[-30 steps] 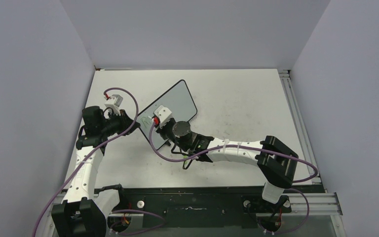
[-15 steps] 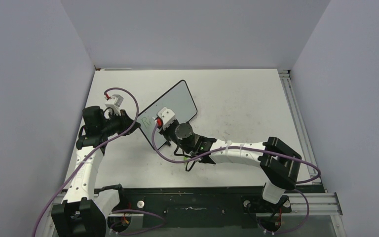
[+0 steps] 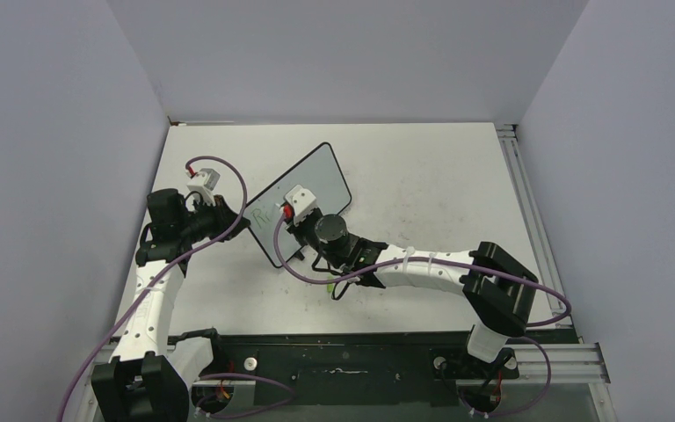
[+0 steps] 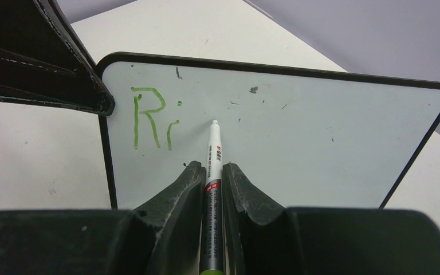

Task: Write a sentence on the whiteboard

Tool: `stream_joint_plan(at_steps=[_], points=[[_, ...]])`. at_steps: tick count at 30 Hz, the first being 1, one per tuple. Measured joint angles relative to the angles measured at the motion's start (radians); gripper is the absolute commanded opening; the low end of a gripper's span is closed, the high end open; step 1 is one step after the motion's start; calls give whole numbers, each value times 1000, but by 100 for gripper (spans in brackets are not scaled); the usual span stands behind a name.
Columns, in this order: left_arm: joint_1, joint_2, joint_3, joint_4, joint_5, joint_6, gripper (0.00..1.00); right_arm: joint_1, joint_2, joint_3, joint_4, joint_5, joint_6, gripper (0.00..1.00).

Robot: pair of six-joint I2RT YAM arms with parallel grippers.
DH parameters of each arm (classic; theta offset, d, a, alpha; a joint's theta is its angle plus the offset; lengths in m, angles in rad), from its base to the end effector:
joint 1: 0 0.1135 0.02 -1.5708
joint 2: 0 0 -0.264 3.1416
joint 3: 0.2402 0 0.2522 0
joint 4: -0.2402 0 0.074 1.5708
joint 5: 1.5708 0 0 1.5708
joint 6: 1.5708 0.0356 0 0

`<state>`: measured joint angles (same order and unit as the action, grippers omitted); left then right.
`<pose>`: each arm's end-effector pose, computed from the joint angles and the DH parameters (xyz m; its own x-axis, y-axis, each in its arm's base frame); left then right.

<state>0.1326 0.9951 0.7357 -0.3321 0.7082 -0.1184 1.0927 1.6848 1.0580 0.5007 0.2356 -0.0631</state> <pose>0.2135 0.0051 0.2738 -0.6002 -0.1706 -0.7815 0.3665 0.8098 -0.4582 0.1874 0.3437 0.2670 -0.0100 -0.1526 -0.9882 -0.7589 0.6447 -0.0919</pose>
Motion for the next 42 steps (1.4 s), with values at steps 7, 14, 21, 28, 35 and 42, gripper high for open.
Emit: stream_joint_plan(at_steps=[7, 14, 21, 28, 35, 42], points=[[0, 0, 0, 0, 0, 0, 0, 0, 0, 0, 0, -9, 0, 5], [0, 0, 0, 0, -1, 0, 0, 0, 13, 7, 0, -16, 0, 5], [0, 0, 0, 0, -1, 0, 0, 2, 13, 8, 0, -17, 0, 5], [0, 0, 0, 0, 0, 0, 0, 10, 13, 8, 0, -18, -1, 5], [0, 0, 0, 0, 1, 0, 0, 28, 13, 8, 0, -27, 0, 5], [0, 0, 0, 0, 5, 0, 0, 28, 13, 6, 0, -26, 0, 5]])
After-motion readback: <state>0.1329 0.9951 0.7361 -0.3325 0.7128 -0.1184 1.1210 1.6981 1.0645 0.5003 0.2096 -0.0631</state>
